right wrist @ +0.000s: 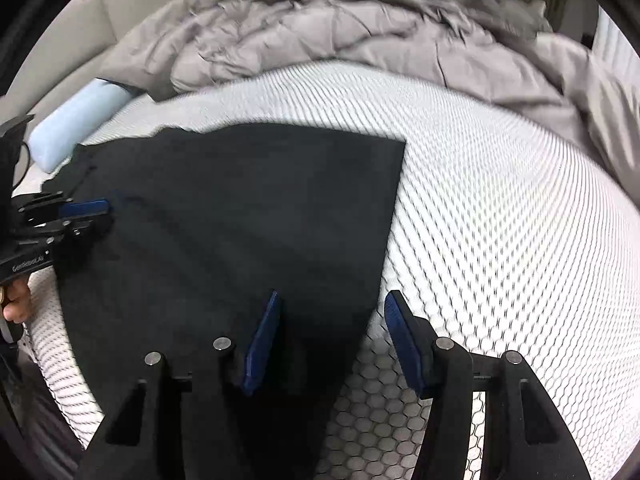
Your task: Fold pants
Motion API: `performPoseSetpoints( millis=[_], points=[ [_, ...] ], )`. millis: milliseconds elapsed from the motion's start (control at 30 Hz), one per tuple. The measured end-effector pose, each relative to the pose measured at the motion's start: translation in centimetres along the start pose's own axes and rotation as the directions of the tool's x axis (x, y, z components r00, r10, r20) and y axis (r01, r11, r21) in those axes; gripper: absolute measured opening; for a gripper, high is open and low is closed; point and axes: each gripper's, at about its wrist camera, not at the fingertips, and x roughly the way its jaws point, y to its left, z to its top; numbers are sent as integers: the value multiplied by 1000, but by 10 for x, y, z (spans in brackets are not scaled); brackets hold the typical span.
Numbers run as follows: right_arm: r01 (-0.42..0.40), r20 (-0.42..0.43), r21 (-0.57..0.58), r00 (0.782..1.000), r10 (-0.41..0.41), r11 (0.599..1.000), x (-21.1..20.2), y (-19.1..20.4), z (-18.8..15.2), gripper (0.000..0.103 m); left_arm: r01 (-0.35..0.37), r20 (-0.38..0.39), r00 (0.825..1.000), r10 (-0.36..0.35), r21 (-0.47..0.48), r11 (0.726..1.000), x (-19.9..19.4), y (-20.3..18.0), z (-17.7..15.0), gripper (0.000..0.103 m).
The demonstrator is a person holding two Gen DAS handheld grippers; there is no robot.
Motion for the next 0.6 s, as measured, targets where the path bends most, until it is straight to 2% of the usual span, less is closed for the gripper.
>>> performPoseSetpoints(
  millis=[133, 200, 267, 367, 500, 600],
  points=[
    [-68, 7, -59, 998, 69, 996, 14, 26, 23, 56, 19, 11, 1000, -19, 21, 1000, 20, -12, 29, 20],
    [-109, -25, -55, 994, 108, 993, 36, 31, 33, 56, 37, -60, 998, -36, 16, 999, 45, -12, 36, 21],
    [-76, -72, -38, 995, 74, 996, 55, 31, 33, 56, -19, -124, 992, 21, 18, 1000, 66, -6, 34, 20],
    [-44, -87, -3, 995, 44, 999, 59, 9, 30, 56, 17, -118, 993, -18, -8, 1000, 66, 2, 35, 20],
    [77, -87, 51, 994, -72, 996, 48, -20, 24, 51, -15, -98, 995, 17, 20, 1000, 55, 5, 30, 19],
    [94, -69, 70, 994, -90, 993, 43, -25, 24, 51, -39, -80, 996, 39, 7, 999, 42, 7, 33, 20]
  ],
)
